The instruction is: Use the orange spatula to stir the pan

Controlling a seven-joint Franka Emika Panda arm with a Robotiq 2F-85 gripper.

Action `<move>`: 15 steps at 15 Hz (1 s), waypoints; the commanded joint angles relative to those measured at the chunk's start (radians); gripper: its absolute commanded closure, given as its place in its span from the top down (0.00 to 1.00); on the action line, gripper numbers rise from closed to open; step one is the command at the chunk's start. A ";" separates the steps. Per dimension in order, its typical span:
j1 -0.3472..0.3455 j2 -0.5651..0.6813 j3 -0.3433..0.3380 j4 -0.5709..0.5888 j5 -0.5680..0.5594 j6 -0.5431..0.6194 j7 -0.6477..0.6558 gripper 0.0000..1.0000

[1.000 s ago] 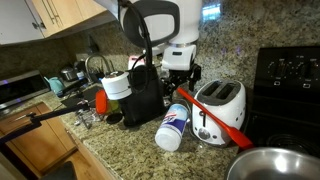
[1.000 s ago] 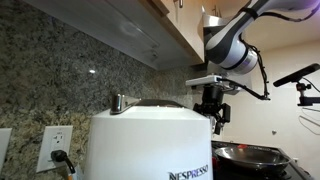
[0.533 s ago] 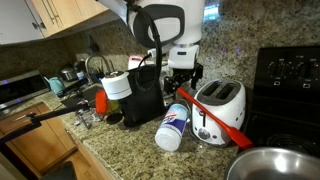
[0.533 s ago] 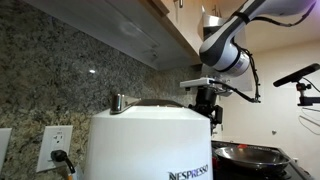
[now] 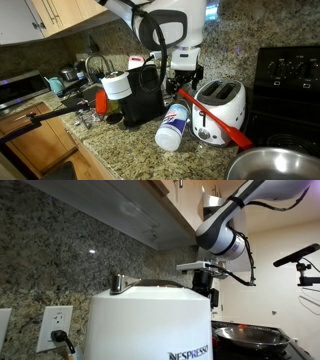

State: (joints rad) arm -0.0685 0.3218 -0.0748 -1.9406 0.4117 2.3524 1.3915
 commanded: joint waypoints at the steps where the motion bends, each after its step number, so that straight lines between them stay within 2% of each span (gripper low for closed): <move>1: 0.000 0.023 -0.009 0.039 0.001 -0.028 0.023 0.75; 2: 0.002 0.027 -0.012 0.041 -0.005 -0.027 0.033 0.75; 3: 0.003 0.029 -0.013 0.043 -0.006 -0.026 0.036 0.70; 12: 0.023 0.018 -0.033 0.039 -0.082 -0.014 0.118 0.02; 15: 0.029 -0.005 -0.041 0.030 -0.106 -0.005 0.145 0.00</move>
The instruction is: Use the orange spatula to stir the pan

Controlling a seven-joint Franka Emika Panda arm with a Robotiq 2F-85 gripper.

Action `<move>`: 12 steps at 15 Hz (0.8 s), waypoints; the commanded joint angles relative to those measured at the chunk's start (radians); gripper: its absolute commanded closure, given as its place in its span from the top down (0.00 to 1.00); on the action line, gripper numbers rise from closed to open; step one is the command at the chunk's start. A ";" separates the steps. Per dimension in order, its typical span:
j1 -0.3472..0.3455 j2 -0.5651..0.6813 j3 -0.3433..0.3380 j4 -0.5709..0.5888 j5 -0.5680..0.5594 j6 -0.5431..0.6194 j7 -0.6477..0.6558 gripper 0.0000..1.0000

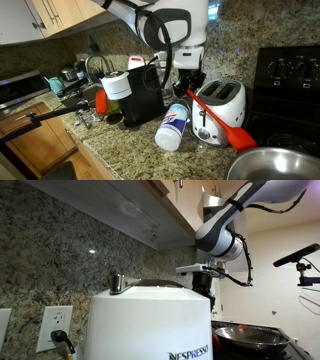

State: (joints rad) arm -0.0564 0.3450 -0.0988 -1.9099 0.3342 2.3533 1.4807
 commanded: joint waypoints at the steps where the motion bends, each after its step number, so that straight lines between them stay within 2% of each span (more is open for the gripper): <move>1: 0.017 -0.037 -0.018 -0.004 -0.034 -0.006 0.063 0.02; 12: 0.005 -0.103 -0.012 -0.017 -0.040 0.002 0.060 0.02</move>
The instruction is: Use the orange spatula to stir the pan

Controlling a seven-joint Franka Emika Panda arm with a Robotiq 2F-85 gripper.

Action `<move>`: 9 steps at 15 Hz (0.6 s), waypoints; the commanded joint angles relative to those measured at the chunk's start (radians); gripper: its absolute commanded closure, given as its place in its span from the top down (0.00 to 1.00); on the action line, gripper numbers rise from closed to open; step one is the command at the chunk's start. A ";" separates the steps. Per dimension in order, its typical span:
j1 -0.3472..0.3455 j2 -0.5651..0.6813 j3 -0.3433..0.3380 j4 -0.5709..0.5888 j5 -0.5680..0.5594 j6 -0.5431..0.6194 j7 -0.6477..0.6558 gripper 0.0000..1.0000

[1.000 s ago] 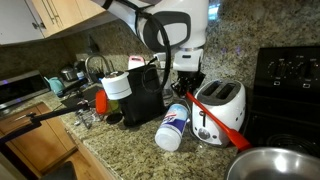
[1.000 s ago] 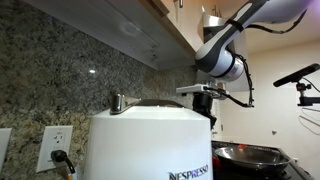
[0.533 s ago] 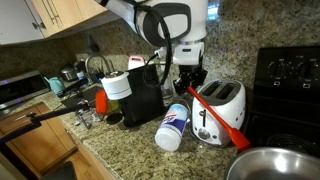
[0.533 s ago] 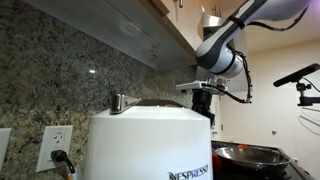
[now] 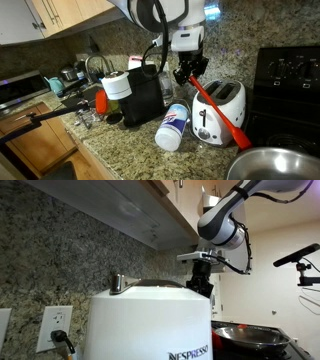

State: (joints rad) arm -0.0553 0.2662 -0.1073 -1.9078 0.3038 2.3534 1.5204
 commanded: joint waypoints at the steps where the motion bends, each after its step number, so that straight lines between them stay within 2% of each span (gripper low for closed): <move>1: 0.003 -0.020 -0.002 -0.017 -0.006 0.002 0.014 0.02; 9: -0.001 0.024 0.008 0.008 0.008 -0.029 -0.003 0.02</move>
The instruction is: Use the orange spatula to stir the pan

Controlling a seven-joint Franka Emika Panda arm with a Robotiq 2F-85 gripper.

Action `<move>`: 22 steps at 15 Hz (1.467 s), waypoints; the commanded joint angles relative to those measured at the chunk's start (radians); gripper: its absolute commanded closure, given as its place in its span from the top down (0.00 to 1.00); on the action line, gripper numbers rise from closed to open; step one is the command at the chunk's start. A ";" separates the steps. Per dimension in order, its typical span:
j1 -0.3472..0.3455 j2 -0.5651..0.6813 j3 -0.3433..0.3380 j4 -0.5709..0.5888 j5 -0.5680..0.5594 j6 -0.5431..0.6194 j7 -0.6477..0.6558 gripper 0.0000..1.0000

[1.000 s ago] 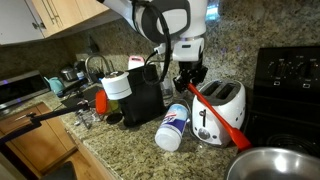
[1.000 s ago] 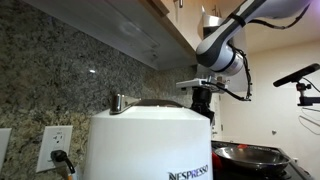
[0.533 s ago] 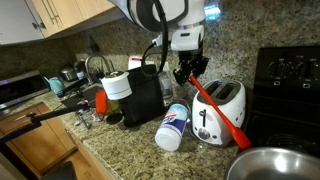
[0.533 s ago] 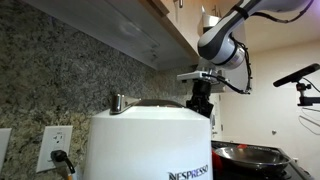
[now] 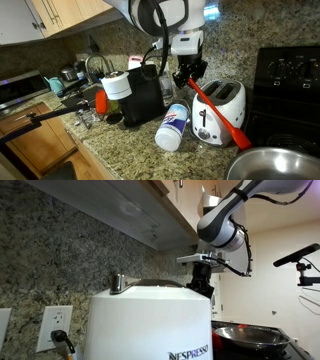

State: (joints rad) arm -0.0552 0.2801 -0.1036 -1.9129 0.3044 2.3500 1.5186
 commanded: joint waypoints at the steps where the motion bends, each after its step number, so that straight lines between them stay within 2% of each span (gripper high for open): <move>1: 0.000 0.018 0.006 0.017 0.006 -0.029 -0.002 0.02; 3: 0.001 0.037 0.008 0.029 0.001 -0.047 0.000 0.02; 4: 0.001 0.046 0.008 0.035 -0.001 -0.065 0.004 0.32; 6: 0.000 0.055 0.008 0.037 -0.001 -0.082 -0.001 0.40; 14: -0.013 0.042 -0.008 0.022 -0.004 -0.095 -0.009 1.00; 22: -0.032 0.069 -0.003 0.036 0.019 -0.100 -0.030 1.00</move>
State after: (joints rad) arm -0.0809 0.3394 -0.1116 -1.9050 0.3057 2.2887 1.5119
